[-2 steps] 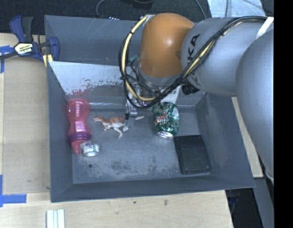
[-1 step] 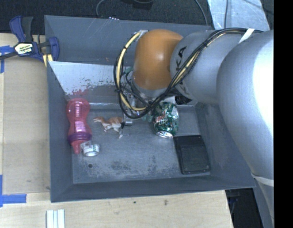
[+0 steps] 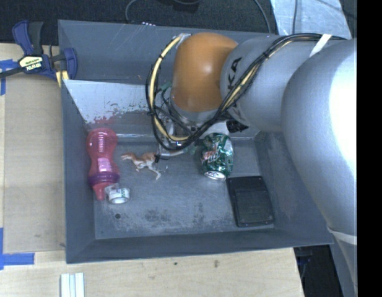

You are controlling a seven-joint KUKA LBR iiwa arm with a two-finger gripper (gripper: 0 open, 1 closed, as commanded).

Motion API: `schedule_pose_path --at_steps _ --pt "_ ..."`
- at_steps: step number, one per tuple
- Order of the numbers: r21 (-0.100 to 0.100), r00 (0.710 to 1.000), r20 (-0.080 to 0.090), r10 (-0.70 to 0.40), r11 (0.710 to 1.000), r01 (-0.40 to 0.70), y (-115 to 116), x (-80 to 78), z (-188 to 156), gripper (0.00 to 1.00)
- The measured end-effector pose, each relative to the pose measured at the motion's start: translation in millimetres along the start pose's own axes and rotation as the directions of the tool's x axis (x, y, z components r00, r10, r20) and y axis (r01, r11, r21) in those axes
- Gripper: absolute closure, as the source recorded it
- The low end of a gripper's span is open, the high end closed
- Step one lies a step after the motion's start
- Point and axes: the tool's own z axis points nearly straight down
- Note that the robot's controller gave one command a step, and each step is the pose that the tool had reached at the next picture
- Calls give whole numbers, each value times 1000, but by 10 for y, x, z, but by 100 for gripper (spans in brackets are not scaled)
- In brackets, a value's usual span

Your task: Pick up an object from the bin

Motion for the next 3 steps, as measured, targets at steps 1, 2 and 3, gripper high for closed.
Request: schedule_pose_path --at_steps 1,2,3 --pt "3 986 -6 167 986 -167 31 -15 390 0" --pt "-4 992 7 129 992 -129 40 -49 530 100" --pt "-3 993 8 122 993 -122 34 -43 519 100"
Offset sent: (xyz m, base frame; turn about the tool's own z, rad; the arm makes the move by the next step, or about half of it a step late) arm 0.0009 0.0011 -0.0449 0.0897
